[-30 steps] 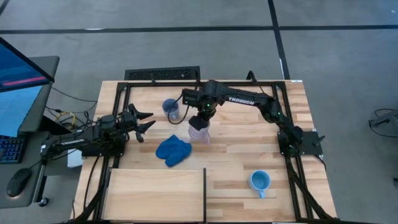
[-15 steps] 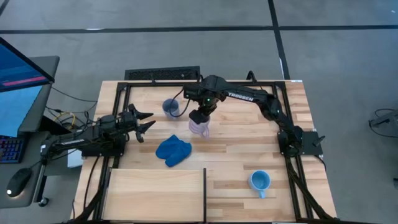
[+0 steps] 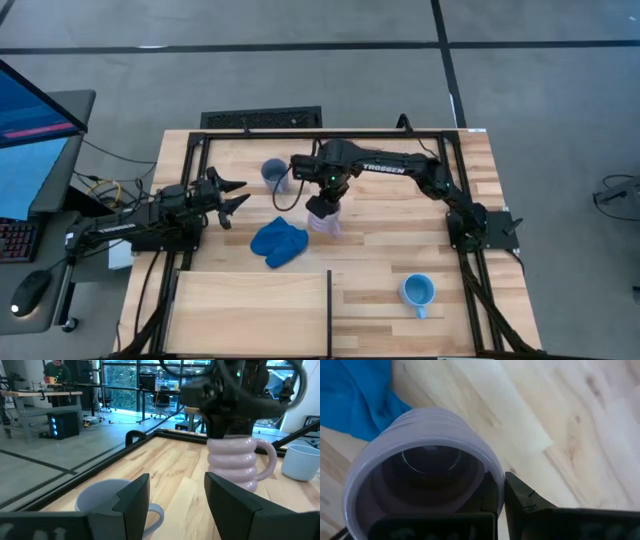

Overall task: Stack small to large cups/mugs on shelf
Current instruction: Move the violet mug from the top right to the center on the table

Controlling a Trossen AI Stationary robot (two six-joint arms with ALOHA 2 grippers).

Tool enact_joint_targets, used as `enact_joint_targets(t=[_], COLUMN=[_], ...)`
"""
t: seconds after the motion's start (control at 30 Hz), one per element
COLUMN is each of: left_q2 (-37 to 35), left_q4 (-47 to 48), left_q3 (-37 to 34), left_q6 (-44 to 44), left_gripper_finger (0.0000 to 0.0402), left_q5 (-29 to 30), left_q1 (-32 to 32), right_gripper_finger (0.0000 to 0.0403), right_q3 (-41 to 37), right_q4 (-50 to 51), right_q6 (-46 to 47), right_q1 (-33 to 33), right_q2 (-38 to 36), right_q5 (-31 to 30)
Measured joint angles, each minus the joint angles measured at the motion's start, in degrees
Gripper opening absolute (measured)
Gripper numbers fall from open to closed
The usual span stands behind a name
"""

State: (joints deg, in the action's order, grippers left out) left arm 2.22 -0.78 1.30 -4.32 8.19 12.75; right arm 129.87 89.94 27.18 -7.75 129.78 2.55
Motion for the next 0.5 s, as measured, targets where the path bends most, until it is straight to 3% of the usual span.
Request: enact_joint_targets(t=[0.5], left_q2=[0.0], left_q4=[0.01], left_q3=[0.0], left_q6=[0.0], left_gripper_finger=[0.018], left_q5=[-0.02], left_q1=[-0.01], right_gripper_finger=[0.0023], right_q3=[-2.16], right_q4=[-0.14], right_q6=[1.36], right_q1=[0.24], right_q2=[0.35], right_q5=[1.52])
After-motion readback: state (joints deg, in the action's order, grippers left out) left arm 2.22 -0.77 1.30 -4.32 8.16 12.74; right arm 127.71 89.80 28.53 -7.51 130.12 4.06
